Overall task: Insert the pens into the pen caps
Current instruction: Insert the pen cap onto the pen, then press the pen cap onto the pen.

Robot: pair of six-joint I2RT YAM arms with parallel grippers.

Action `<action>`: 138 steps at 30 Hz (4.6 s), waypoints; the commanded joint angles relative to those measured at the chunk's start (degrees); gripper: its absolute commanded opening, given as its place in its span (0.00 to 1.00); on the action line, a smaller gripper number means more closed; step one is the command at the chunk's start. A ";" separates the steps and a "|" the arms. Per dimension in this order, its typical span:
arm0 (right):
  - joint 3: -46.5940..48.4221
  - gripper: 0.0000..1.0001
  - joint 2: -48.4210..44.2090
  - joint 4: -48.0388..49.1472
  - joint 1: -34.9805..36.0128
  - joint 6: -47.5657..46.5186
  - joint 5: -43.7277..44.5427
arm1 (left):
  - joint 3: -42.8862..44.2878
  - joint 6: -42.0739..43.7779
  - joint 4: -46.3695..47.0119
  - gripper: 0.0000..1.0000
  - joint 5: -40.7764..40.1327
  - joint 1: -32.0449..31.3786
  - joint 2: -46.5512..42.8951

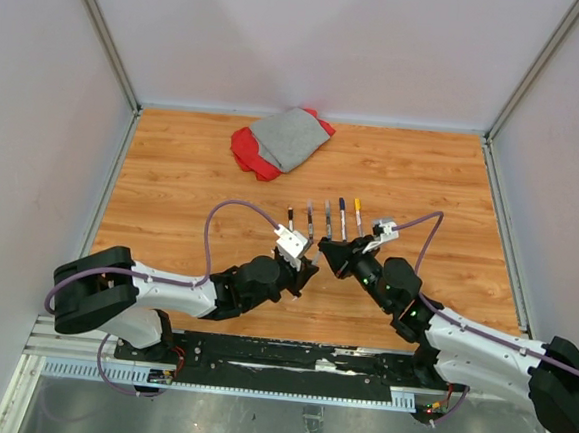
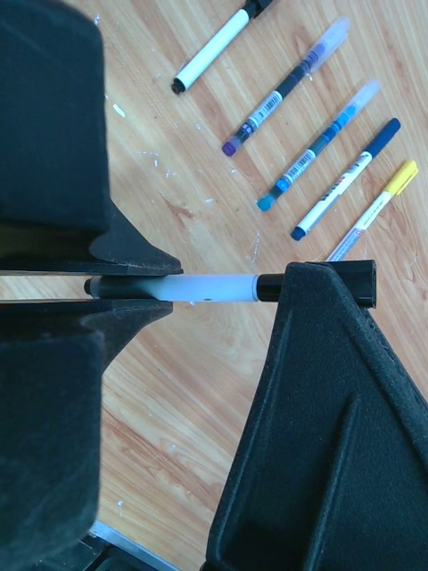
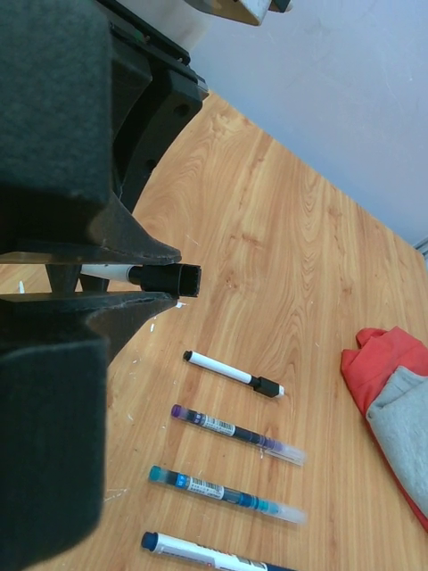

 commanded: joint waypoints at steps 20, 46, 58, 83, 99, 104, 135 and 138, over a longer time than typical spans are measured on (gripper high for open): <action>-0.04 0.31 -9.22 -16.56 3.22 -7.61 -7.11 | 1.21 0.67 10.34 0.01 -1.01 0.15 -2.42; 15.10 0.63 -17.85 -42.11 -21.07 -10.27 -18.21 | 2.16 1.05 9.74 0.00 1.29 0.11 -1.36; 16.23 0.66 -10.45 -24.13 -21.09 0.99 -24.28 | 3.34 0.98 9.26 0.01 4.12 0.18 0.14; 20.59 0.49 1.16 -25.96 -13.69 -1.00 -20.13 | 3.07 1.25 9.01 0.01 3.39 0.13 -0.60; 20.13 0.10 0.32 -26.19 -13.67 -1.32 -19.92 | 3.16 1.07 9.19 0.00 3.48 0.18 -0.18; 19.02 0.34 0.27 -25.71 -13.60 -0.92 -20.10 | 3.18 0.98 9.19 0.01 3.49 0.17 -0.10; 14.51 0.35 -3.55 -22.74 -13.54 -2.75 -20.93 | 3.25 1.27 8.93 0.01 3.23 0.10 -0.35; 14.17 0.29 -3.37 -22.66 -13.53 -2.72 -20.94 | 3.31 1.27 8.93 0.01 3.21 0.18 -0.13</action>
